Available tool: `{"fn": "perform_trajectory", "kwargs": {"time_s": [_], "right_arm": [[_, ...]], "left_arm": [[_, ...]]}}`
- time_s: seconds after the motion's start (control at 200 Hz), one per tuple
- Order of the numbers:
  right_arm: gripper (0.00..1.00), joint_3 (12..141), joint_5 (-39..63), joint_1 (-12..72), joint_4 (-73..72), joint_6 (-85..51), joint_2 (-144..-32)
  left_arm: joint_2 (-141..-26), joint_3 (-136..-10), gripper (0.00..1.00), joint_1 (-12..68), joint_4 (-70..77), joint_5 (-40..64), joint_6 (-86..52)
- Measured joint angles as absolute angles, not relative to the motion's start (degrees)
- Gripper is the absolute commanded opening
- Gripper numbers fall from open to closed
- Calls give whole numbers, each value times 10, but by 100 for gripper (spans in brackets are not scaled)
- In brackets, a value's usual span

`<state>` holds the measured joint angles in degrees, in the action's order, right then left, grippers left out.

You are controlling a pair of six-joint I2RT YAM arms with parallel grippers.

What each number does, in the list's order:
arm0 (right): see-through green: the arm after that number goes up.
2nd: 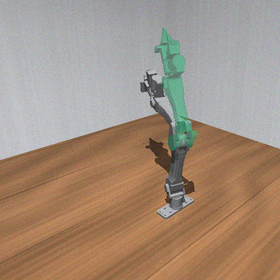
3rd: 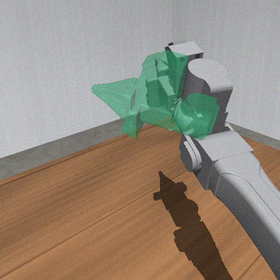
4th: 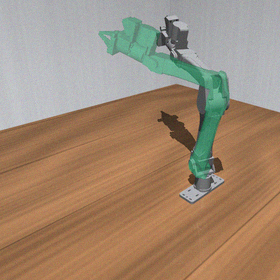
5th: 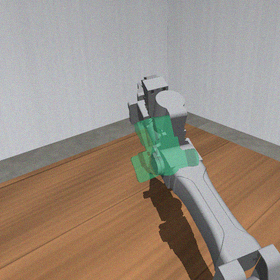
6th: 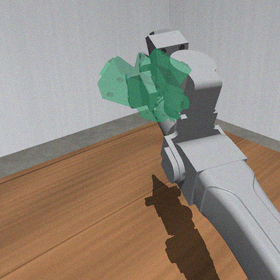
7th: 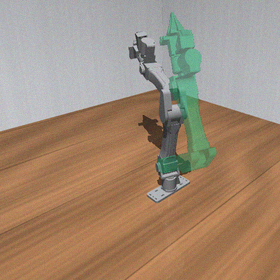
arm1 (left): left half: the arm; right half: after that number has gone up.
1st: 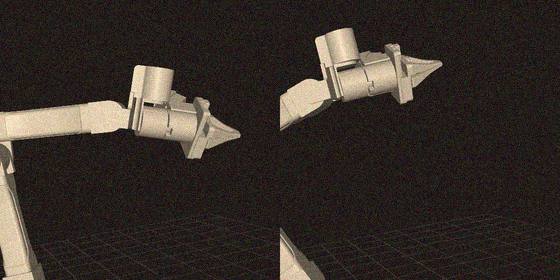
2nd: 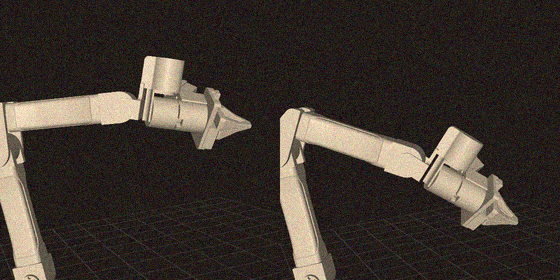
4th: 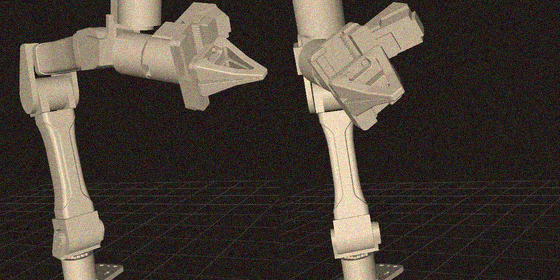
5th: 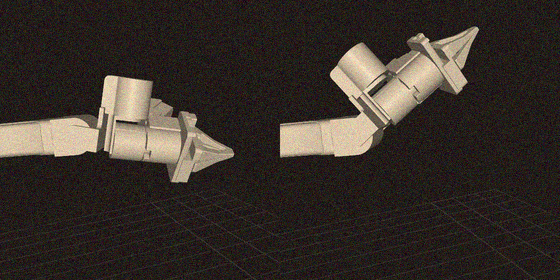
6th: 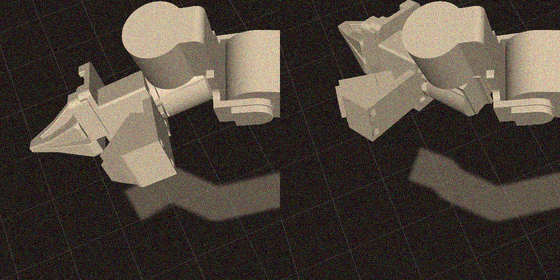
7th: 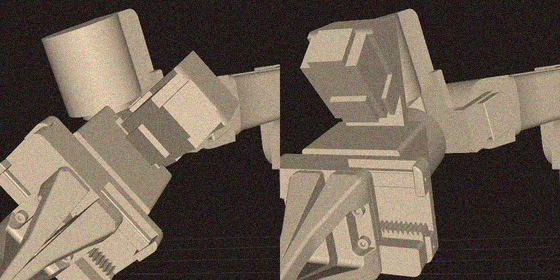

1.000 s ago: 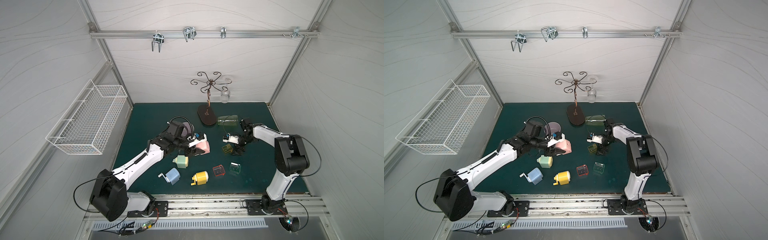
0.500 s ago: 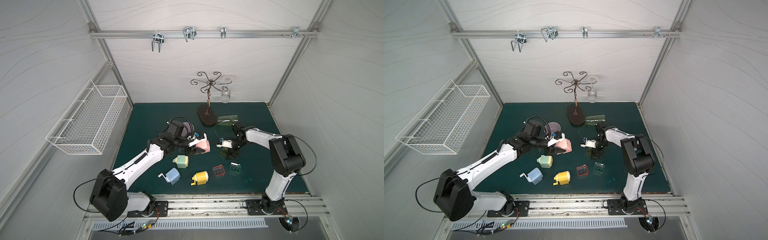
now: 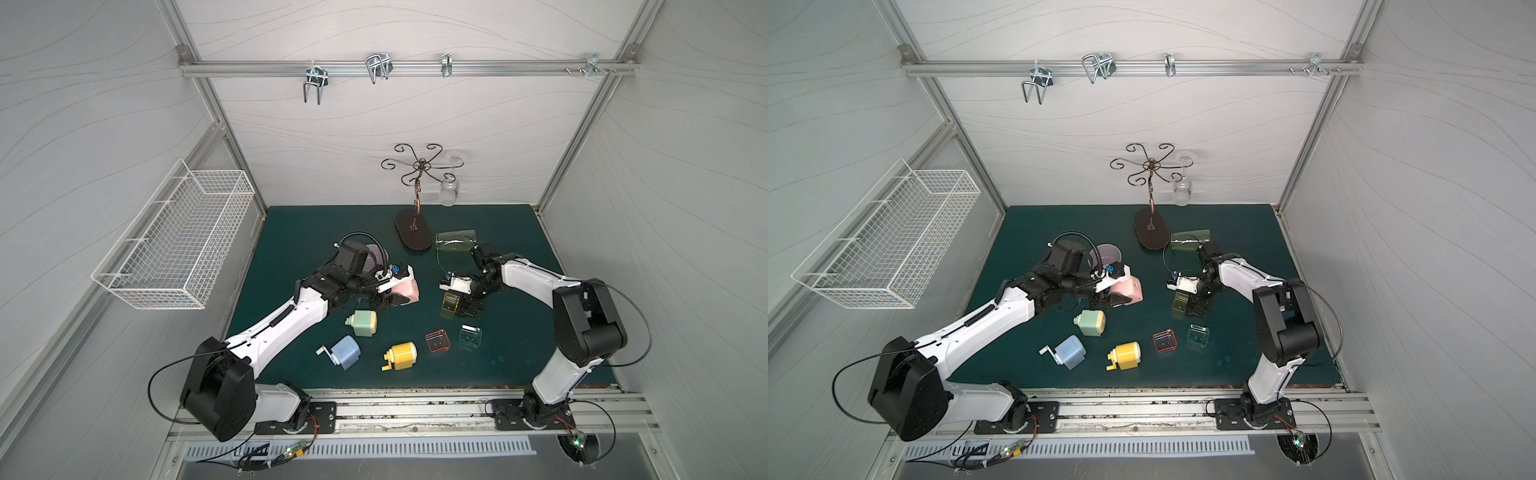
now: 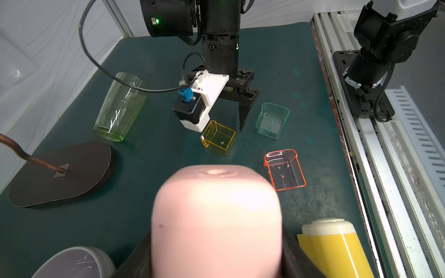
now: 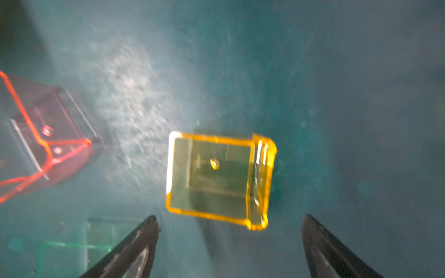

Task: Put the tray back into the pencil sharpener
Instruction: Move the container to the center of the board.

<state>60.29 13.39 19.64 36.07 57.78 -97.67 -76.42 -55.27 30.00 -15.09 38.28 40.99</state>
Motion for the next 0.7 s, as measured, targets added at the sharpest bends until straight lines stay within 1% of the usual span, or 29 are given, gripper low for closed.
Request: {"fn": "perform_trajectory", "kwargs": {"time_s": [0.18, 0.32, 0.58, 0.7], "right_arm": [[96, 565, 81, 194, 333, 564, -974], [95, 573, 57, 201, 312, 540, -983], [95, 616, 51, 273, 267, 493, -1021], [97, 625, 63, 296, 253, 479, -1031]], "left_arm": [[-766, -553, 0, 300, -151, 382, 410], [-766, -553, 0, 300, -151, 380, 412], [-766, -555, 0, 300, -155, 367, 416], [-766, -555, 0, 300, -156, 364, 418]]}}
